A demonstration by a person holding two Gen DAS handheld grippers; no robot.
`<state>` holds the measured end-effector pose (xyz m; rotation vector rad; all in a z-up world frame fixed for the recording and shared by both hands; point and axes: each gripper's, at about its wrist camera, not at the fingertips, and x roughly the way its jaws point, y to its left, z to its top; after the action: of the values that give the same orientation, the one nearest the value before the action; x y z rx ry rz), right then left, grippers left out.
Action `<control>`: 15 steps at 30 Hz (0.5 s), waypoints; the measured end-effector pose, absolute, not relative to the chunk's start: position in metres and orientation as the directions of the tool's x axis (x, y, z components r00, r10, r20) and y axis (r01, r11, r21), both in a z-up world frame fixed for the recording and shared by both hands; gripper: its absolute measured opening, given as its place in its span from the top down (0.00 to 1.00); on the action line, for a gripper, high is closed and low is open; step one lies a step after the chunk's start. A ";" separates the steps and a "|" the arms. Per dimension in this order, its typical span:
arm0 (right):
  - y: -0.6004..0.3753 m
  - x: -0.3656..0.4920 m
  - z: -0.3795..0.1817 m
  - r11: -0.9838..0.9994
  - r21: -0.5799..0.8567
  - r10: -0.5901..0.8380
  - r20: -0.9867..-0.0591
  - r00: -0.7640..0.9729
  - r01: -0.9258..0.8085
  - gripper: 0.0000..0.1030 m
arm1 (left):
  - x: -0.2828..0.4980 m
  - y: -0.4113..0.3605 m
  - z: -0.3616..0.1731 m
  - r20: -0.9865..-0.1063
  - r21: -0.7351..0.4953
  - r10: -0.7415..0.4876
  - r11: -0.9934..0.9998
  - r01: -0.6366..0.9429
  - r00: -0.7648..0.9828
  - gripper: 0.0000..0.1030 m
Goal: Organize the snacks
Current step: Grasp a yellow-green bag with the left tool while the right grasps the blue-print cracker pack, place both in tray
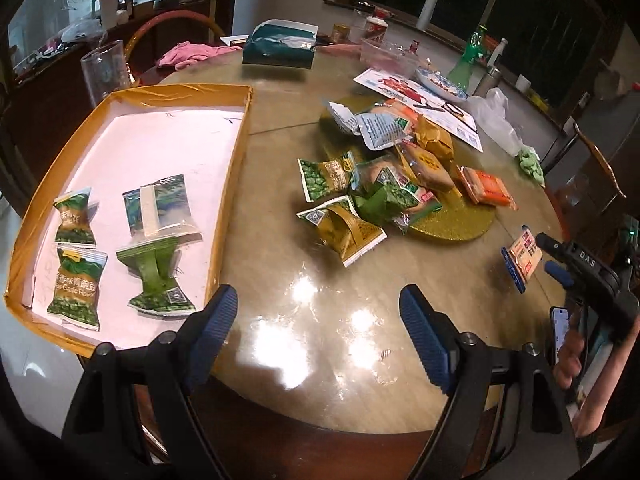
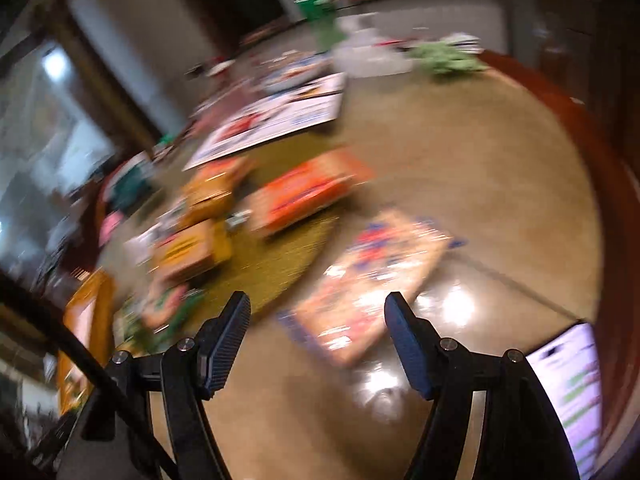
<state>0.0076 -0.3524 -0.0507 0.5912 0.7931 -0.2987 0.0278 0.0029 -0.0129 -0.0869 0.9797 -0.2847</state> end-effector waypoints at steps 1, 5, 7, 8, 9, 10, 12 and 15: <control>-0.358 0.006 -0.054 0.789 0.367 -0.062 -0.750 0.658 0.492 0.32 | 0.029 0.002 -0.014 -0.806 -0.203 -0.278 0.959 0.197 0.522 0.19; -0.366 0.017 -0.069 0.781 0.310 -0.092 -0.802 0.591 0.542 0.32 | 0.030 -0.002 -0.016 -0.811 -0.201 -0.275 0.960 0.195 0.516 0.19; -0.360 0.030 -0.078 0.795 0.284 -0.080 -0.827 0.557 0.536 0.24 | 0.031 -0.002 -0.018 -0.815 -0.201 -0.273 0.961 0.192 0.511 0.19; -0.354 0.034 -0.077 0.808 0.254 -0.104 -0.827 0.553 0.532 0.21 | 0.031 -0.002 -0.020 -0.817 -0.205 -0.275 0.960 0.190 0.507 0.19; -0.350 0.038 -0.077 0.815 0.237 -0.108 -0.835 0.540 0.529 0.18 | 0.032 -0.002 -0.021 -0.819 -0.208 -0.276 0.960 0.189 0.503 0.19; -0.345 0.043 -0.076 0.823 0.215 -0.123 -0.836 0.534 0.526 0.17 | 0.034 -0.001 -0.022 -0.820 -0.208 -0.276 0.960 0.187 0.501 0.19; -0.336 0.052 -0.075 0.839 0.179 -0.142 -0.840 0.524 0.515 0.17 | 0.036 -0.001 -0.024 -0.825 -0.208 -0.272 0.961 0.181 0.496 0.19; -0.330 0.055 -0.076 0.861 0.156 -0.141 -0.841 0.522 0.484 0.26 | 0.043 0.000 -0.028 -0.829 -0.221 -0.278 0.960 0.173 0.486 0.19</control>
<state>0.0546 -0.3296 -0.0764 0.3983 0.9534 -0.3862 0.0434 -0.0004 -0.0275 -0.1127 1.0280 -0.2746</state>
